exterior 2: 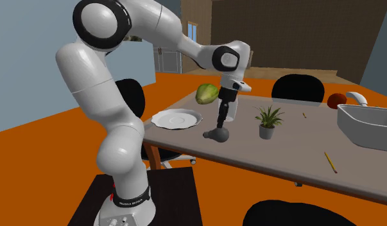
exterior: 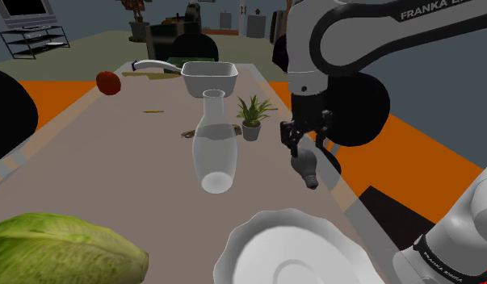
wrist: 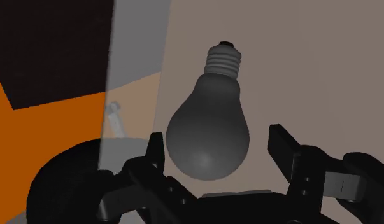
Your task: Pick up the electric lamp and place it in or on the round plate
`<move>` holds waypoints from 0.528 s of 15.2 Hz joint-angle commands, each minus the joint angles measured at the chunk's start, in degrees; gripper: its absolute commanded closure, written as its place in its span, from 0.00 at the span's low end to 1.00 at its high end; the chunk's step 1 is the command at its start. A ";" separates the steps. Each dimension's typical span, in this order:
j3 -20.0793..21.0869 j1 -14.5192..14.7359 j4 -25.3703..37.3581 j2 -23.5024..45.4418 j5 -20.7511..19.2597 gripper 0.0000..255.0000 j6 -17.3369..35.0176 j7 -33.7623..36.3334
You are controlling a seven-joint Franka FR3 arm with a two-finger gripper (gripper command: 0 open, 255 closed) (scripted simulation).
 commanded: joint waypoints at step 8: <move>9.30 -1.45 -5.11 1.20 -8.07 0.00 5.81 27.84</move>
